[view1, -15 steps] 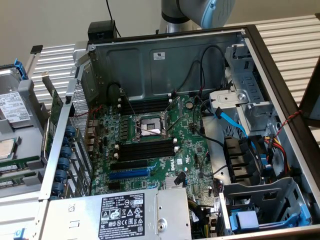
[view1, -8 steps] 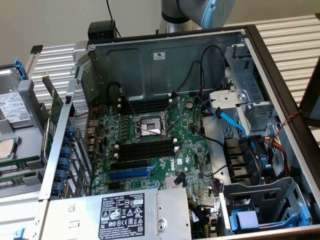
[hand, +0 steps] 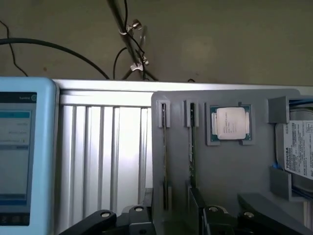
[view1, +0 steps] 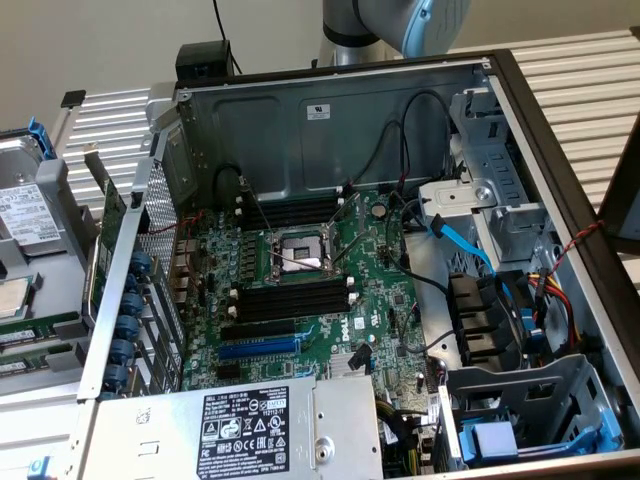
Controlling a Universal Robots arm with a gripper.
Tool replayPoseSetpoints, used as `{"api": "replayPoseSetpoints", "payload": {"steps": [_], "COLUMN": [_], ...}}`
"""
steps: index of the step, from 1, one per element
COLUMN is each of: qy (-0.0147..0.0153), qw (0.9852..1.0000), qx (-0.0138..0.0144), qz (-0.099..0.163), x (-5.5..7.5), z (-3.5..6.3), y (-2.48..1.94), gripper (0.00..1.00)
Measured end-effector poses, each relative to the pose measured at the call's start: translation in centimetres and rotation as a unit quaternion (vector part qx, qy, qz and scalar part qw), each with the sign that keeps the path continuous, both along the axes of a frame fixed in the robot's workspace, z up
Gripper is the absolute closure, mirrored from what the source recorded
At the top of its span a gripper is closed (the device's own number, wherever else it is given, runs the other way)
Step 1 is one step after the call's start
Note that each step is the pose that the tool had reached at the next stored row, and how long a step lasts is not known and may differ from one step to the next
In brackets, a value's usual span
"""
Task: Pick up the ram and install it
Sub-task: 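Pick up the ram and move it above insertion slot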
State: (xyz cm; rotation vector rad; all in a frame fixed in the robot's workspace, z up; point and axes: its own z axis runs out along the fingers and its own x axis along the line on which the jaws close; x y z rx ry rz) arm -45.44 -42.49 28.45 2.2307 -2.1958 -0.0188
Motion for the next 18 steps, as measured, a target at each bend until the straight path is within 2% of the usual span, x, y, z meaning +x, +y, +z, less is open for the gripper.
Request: {"api": "replayPoseSetpoints", "payload": {"steps": [8, 14, 18], "qy": [0.0, 0.0, -0.0001], "qw": [1.0, 0.9997, 0.9997], "qx": [0.0, 0.0, 0.0], "qz": [0.003, 0.025, 0.026], "x": [-0.3, -0.3, -0.3], "z": [-1.46, -2.55, -3.28], "y": [0.1, 0.14, 0.15], "gripper": [0.58, 0.58, 0.58]}}
